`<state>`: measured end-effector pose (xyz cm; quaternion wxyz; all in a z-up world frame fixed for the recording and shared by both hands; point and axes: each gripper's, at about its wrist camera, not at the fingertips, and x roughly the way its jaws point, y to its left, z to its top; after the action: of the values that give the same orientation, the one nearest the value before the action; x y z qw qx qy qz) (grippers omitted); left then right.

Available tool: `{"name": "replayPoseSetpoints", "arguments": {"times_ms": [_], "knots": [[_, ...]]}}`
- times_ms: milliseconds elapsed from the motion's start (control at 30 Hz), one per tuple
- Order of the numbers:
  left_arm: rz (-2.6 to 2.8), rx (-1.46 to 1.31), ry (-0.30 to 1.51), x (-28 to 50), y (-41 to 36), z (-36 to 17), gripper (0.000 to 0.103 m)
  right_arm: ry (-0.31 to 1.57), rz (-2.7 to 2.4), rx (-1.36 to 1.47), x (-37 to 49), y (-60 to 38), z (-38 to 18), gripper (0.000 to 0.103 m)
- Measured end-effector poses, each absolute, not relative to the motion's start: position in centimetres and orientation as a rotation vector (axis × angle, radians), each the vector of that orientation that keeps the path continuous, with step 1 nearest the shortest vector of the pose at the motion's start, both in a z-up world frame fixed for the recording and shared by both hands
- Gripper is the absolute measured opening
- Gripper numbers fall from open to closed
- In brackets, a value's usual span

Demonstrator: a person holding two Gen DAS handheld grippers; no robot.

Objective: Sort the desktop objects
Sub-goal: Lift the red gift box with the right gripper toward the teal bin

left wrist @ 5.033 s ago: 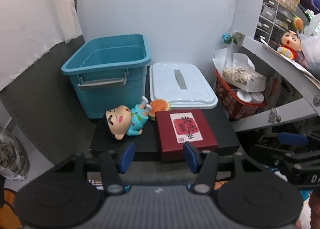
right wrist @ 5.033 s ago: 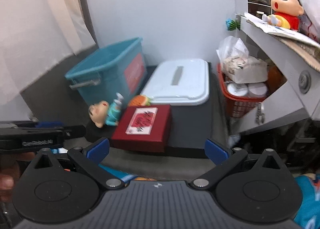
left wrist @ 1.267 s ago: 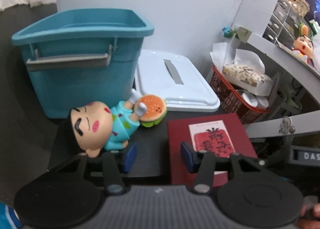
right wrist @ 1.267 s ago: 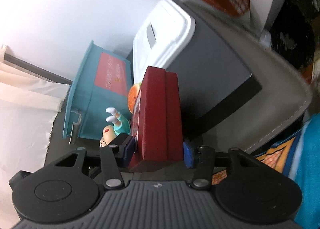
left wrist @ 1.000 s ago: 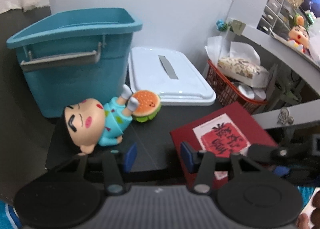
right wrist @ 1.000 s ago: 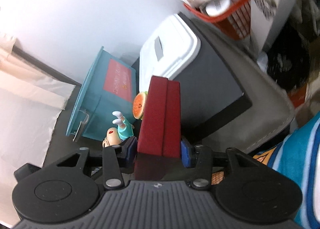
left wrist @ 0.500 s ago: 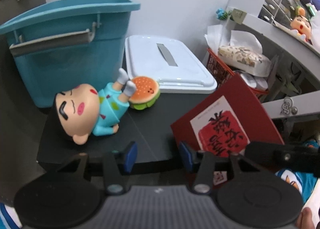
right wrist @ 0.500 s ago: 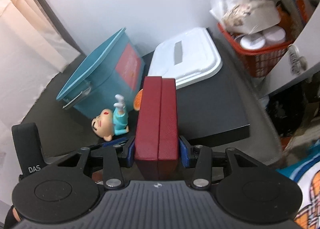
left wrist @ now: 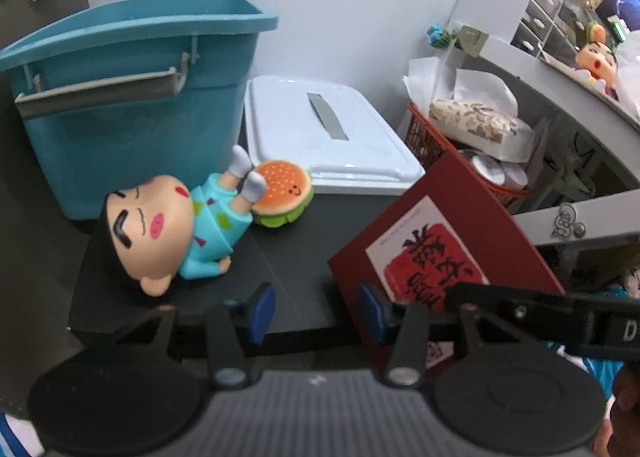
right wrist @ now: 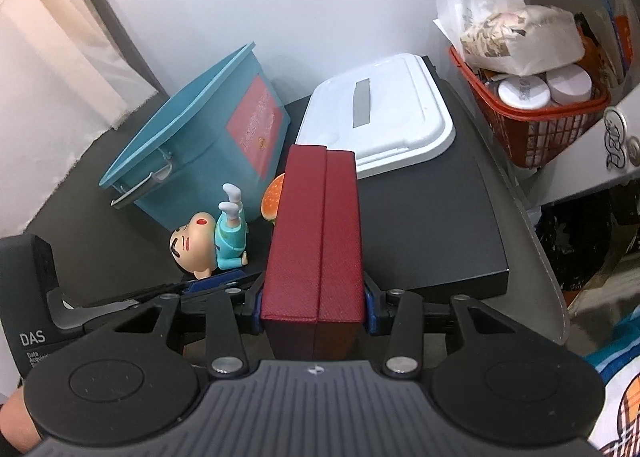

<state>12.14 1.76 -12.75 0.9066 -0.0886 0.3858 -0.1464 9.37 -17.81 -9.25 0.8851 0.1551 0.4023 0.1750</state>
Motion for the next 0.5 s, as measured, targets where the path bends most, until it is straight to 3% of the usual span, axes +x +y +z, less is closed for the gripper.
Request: {"name": "replayPoseSetpoints", "arguments": {"times_ms": [500], "knots": [[-0.306, -0.199, 0.746, 11.4, 2.5, -11.1, 0.05, 0.77, 0.371, 0.194, 8.6, -16.9, -5.7, 0.044]]}}
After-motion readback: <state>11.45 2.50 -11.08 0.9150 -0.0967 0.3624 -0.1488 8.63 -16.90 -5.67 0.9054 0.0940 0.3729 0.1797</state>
